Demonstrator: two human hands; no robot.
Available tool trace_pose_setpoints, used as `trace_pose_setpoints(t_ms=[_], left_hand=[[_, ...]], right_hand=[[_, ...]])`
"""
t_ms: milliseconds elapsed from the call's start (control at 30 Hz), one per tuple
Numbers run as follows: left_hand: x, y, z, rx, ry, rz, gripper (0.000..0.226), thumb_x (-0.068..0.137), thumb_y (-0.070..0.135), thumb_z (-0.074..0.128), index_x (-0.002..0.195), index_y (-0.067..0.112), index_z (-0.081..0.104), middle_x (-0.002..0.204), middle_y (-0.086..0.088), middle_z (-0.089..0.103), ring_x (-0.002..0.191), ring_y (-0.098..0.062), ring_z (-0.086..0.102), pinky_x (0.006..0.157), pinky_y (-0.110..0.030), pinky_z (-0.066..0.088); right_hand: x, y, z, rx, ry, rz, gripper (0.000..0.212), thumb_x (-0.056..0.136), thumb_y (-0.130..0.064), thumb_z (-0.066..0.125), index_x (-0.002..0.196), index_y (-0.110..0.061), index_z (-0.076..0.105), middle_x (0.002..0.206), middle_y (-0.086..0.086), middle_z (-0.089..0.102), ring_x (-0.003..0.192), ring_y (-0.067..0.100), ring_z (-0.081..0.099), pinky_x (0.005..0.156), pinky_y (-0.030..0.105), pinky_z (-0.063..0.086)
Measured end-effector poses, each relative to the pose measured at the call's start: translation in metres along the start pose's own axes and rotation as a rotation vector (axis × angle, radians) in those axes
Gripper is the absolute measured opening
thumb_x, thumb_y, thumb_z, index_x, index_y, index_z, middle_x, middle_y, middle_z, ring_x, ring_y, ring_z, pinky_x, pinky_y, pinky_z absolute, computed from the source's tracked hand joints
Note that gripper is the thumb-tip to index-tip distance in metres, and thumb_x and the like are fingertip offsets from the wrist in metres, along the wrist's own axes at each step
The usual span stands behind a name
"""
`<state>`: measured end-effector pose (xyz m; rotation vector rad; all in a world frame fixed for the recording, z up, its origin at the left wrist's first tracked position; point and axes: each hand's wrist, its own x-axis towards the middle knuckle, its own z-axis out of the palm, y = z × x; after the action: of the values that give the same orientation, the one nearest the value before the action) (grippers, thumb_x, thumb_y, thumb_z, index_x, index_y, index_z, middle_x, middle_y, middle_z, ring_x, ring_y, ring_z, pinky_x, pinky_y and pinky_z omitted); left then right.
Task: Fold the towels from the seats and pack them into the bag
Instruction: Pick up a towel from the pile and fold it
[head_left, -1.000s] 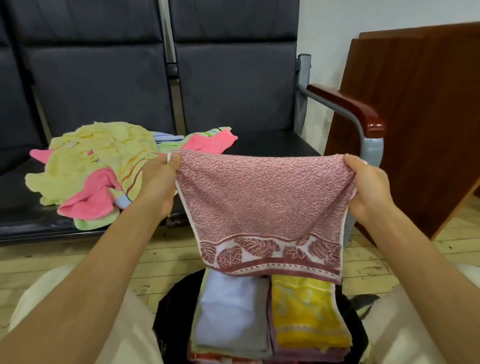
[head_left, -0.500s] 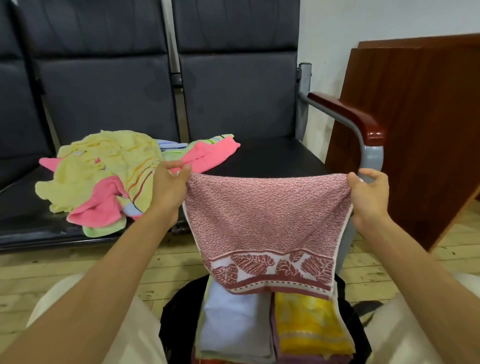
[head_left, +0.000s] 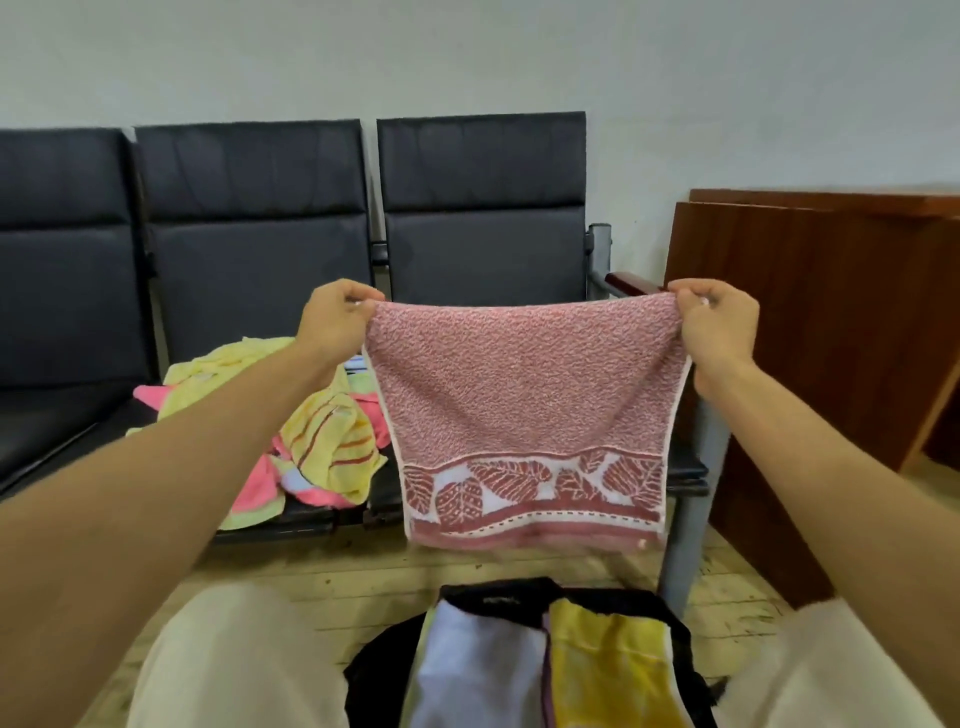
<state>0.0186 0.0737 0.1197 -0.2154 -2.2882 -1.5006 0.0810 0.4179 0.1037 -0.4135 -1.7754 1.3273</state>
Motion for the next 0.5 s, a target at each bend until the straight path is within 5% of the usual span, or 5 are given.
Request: trace_pose_setpoints(t_ms=[133,367,500], left_hand=[[0.0,0.009,-0.001,-0.028,0.025,-0.056,0.016,0.092,0.004,0.057,0.104,0.004,0.068,0.101,-0.011,0.064,0.074,-0.012,0.057,0.052,-0.017,0.049],[-0.007,0.005,-0.008,0.314,0.065,0.028,0.03,0.091,0.01,0.063,0.12,0.003,0.065,0.121,-0.017,0.065,0.116,-0.028,0.058,0.101,-0.038,0.046],[-0.007,-0.002,-0.007,0.401,0.053,0.053,0.029,0.09,0.006,0.062,0.119,0.002,0.065,0.119,-0.021,0.064,0.114,-0.033,0.059,0.101,-0.043,0.047]], right_hand=[[-0.002,-0.003,-0.007,-0.03,-0.037,0.016,0.027,0.094,-0.012,0.058,0.118,-0.013,0.069,0.124,0.003,0.064,0.114,0.013,0.054,0.096,0.027,0.043],[-0.016,-0.001,-0.023,-0.351,-0.256,-0.088,0.037,0.09,-0.014,0.067,0.126,-0.007,0.064,0.13,0.012,0.062,0.12,0.023,0.057,0.095,0.024,0.041],[-0.022,-0.003,-0.026,-0.435,-0.274,-0.097,0.038,0.079,-0.011,0.078,0.114,-0.002,0.069,0.113,0.013,0.069,0.113,0.025,0.06,0.099,0.028,0.041]])
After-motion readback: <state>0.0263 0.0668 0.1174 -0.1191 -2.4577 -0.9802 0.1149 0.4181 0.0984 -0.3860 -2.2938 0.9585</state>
